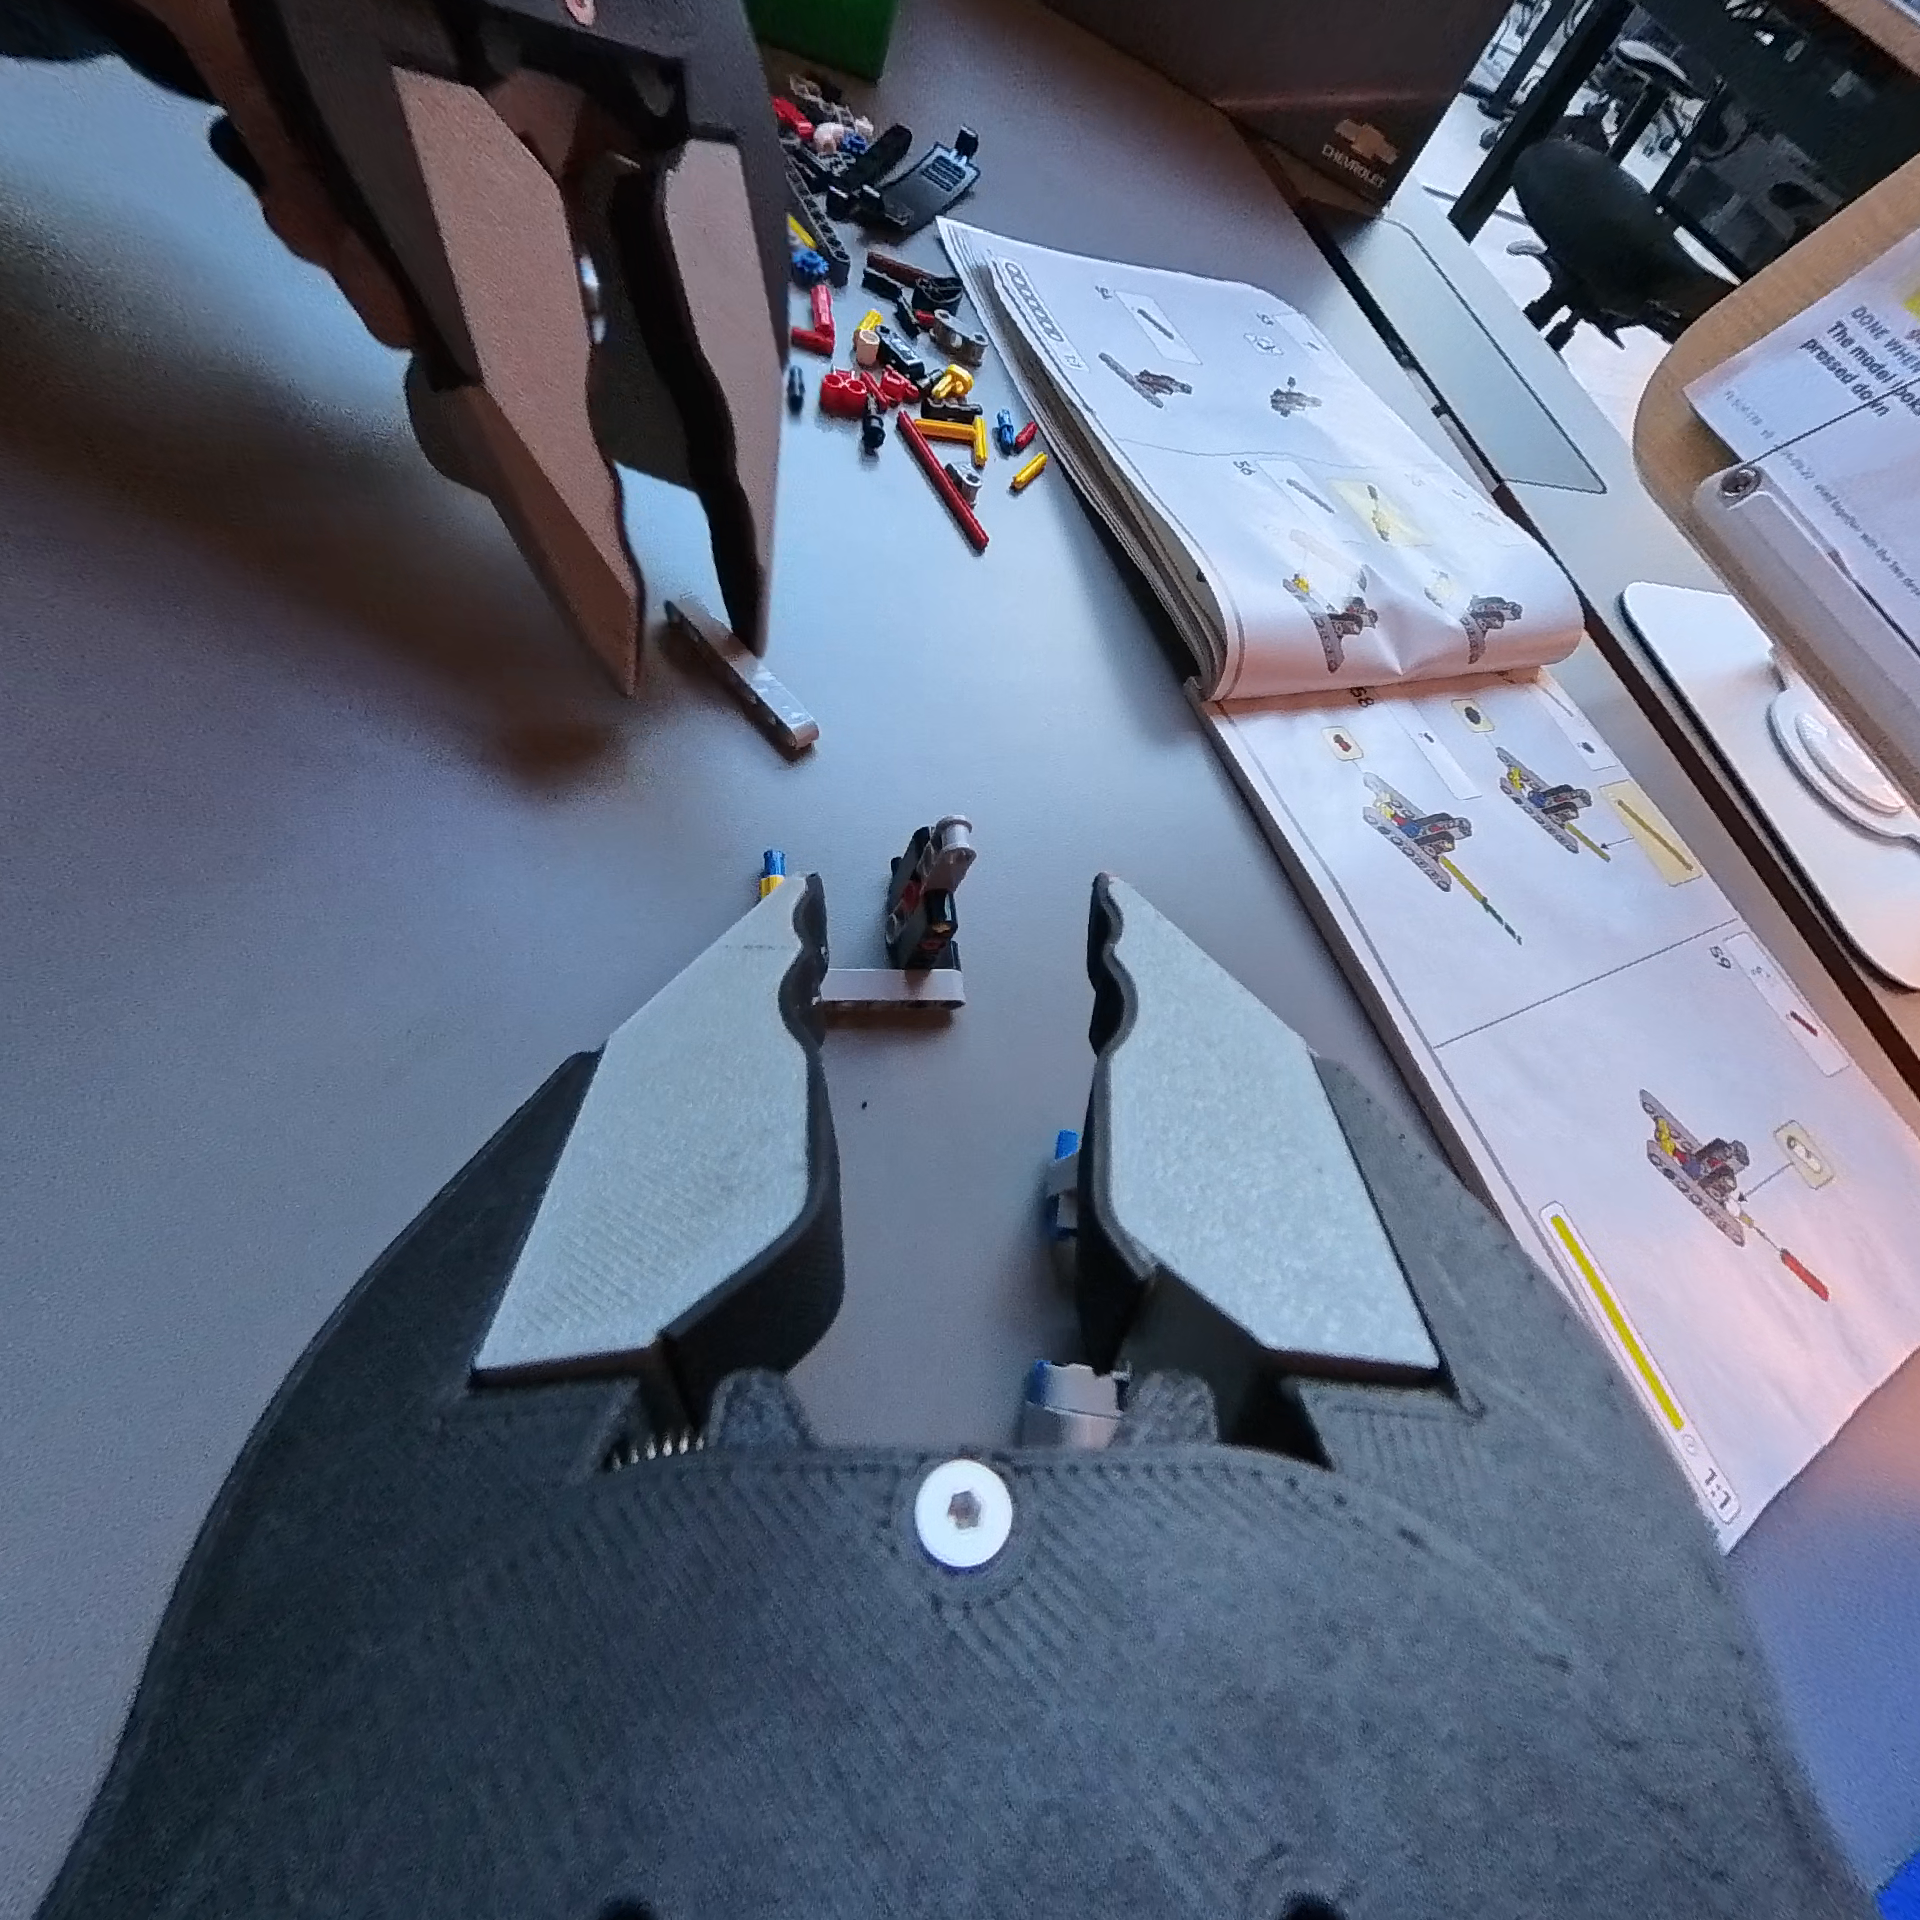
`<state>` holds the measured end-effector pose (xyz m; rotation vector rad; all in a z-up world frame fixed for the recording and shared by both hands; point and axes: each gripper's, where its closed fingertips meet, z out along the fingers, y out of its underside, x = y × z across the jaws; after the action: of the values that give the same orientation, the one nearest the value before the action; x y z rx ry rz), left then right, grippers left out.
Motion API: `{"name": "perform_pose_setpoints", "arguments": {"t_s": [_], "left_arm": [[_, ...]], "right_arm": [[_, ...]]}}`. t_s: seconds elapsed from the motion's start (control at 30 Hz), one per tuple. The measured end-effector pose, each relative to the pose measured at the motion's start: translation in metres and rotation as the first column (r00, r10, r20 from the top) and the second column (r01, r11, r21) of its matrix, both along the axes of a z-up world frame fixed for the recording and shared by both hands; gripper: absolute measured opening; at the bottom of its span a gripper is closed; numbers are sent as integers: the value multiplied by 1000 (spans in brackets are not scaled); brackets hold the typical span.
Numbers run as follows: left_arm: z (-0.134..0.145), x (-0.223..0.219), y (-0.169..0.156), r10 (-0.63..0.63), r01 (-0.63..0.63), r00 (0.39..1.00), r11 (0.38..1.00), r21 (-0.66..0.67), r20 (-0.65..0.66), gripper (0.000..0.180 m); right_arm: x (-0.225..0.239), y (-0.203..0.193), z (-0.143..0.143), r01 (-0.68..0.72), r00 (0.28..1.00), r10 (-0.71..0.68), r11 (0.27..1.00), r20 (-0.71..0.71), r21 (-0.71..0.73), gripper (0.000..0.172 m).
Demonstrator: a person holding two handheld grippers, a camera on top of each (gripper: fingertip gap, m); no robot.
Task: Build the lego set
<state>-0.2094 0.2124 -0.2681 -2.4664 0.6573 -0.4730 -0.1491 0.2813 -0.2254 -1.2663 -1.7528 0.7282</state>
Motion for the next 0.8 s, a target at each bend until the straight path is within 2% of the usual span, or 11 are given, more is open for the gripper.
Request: {"name": "perform_pose_setpoints", "arguments": {"t_s": [0.17, 0.27, 0.3, 0.4, 0.53, 0.63, 0.8], "left_arm": [[6, 9, -23, -42, 44, 997, 998, -45, 60, 33], [17, 34, -36, -146, 154, 975, 988, -32, 168, 29], [16, 35, -36, -152, 159, 976, 987, -32, 157, 29], [14, 19, -29, -192, 192, 981, 981, 21, 0, 33], [22, -8, -20, -326, 358, 922, 922, 145, -208, 43], [21, -12, -22, -454, 488, 863, 863, 133, -220, 61], [12, -11, -9, -580, 628, 761, 771, 108, -289, 67]], "right_arm": [[0, -1, -3, -4, 1000, 4, 1000, 13, 1, 48], [0, -3, -3, -11, 1000, 11, 1000, 15, 8, 48], [0, -2, -3, -10, 1000, 10, 1000, 15, 10, 48], [1, -1, -3, -6, 1000, 6, 1000, 14, 3, 49], [1, -2, -2, -16, 1000, 16, 1000, 9, -12, 49], [0, -5, -4, -28, 999, 28, 1000, 17, -9, 49], [0, -6, -6, -33, 999, 34, 999, 25, -19, 49]]}}
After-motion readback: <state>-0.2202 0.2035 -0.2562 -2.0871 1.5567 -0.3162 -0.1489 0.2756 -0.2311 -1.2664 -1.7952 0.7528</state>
